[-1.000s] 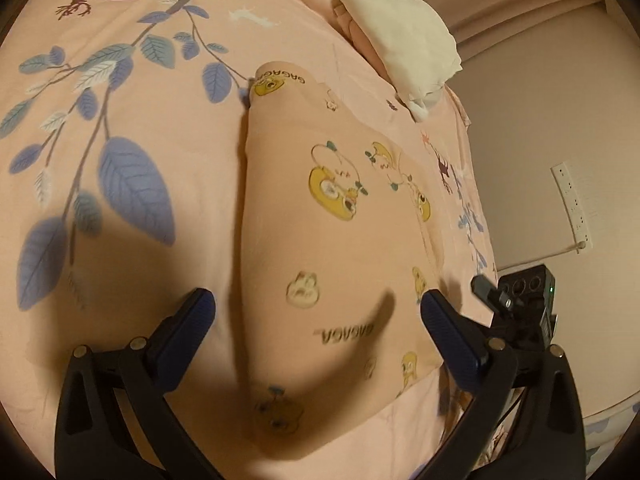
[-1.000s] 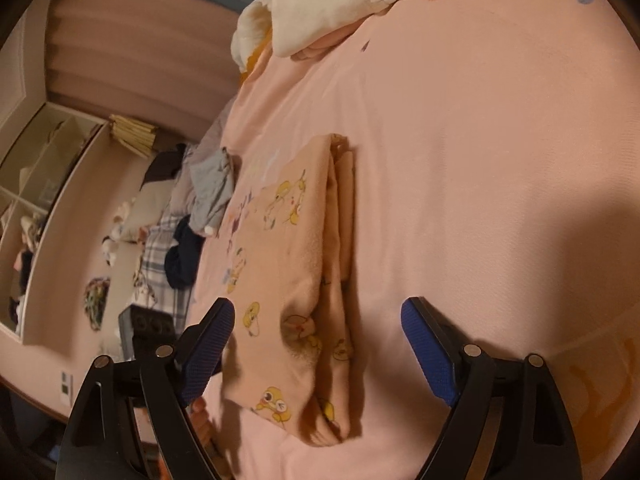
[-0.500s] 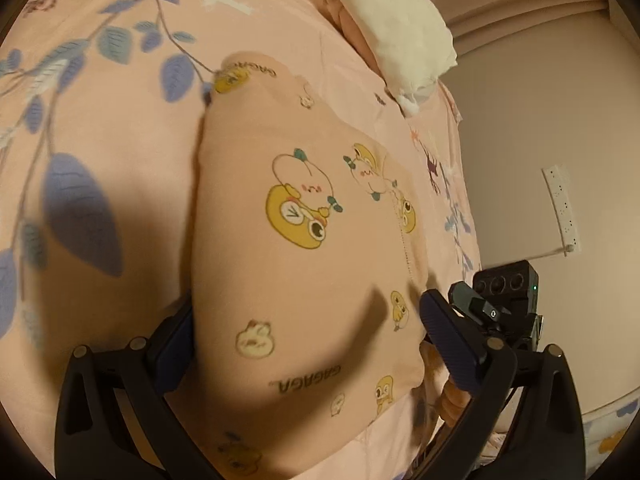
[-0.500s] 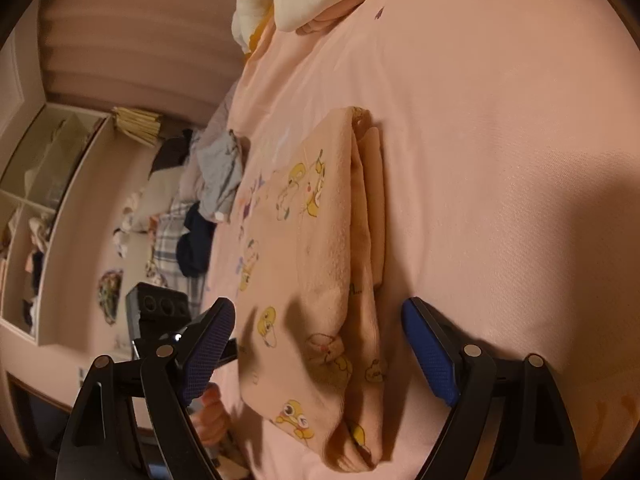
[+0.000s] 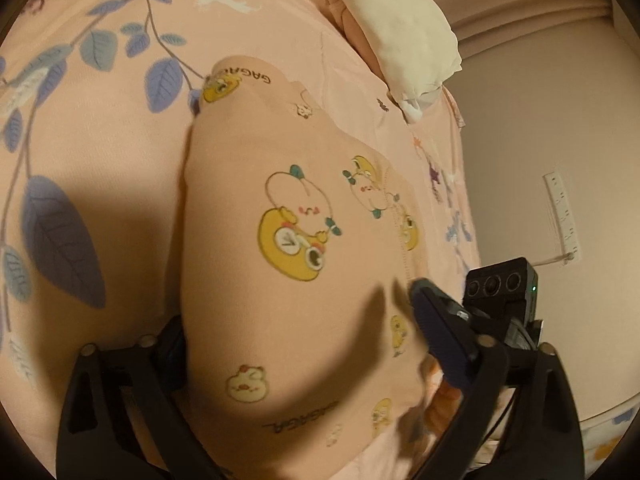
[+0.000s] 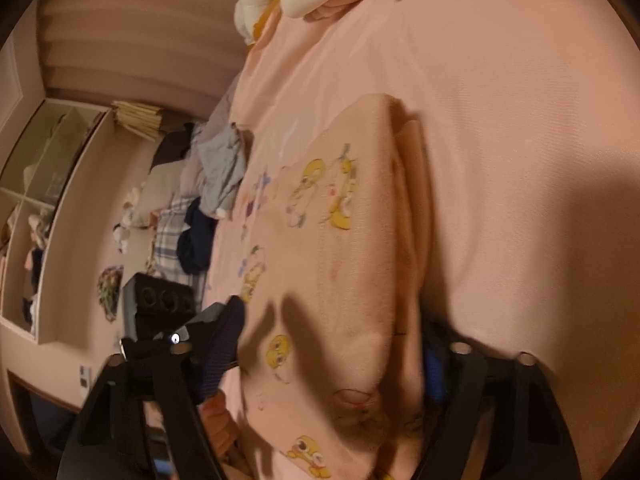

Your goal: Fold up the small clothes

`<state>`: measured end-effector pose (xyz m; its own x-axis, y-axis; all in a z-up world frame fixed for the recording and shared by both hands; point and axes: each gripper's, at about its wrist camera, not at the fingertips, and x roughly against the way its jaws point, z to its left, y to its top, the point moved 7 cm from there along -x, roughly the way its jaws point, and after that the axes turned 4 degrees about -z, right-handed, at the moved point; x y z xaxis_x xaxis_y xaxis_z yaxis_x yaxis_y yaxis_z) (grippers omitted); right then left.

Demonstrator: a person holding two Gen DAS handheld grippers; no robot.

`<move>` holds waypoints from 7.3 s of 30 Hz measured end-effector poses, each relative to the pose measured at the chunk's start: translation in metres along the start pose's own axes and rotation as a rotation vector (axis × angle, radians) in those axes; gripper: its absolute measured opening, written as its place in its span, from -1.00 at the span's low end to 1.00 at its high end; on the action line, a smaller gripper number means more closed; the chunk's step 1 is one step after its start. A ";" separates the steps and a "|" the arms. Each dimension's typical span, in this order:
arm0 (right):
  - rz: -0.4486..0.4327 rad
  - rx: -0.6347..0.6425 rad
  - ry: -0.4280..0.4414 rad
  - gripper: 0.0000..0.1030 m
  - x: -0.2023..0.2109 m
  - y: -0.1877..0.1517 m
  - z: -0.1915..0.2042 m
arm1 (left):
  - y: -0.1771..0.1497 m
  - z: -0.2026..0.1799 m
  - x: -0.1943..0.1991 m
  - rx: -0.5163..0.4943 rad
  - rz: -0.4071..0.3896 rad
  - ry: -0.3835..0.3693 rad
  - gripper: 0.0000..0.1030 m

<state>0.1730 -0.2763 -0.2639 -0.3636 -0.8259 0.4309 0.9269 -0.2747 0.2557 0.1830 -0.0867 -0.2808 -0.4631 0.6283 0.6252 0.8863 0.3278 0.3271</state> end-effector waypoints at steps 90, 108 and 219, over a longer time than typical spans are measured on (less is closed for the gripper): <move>-0.270 0.420 -0.089 -0.57 0.008 -0.019 0.127 | 0.006 -0.044 0.137 -0.400 -0.373 0.400 -0.52; -0.204 0.499 -0.128 -0.57 -0.045 -0.034 0.174 | 0.021 0.006 0.193 -0.309 -0.408 0.390 -0.52; -0.180 0.479 -0.572 0.97 -0.048 -0.097 0.162 | -0.011 0.060 0.221 -0.288 -0.339 0.482 0.99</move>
<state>0.0852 -0.1304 -0.1694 -0.6174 -0.3690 0.6947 0.7550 -0.0299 0.6551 0.0712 0.0908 -0.1884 -0.7244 0.1149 0.6798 0.6867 0.2075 0.6967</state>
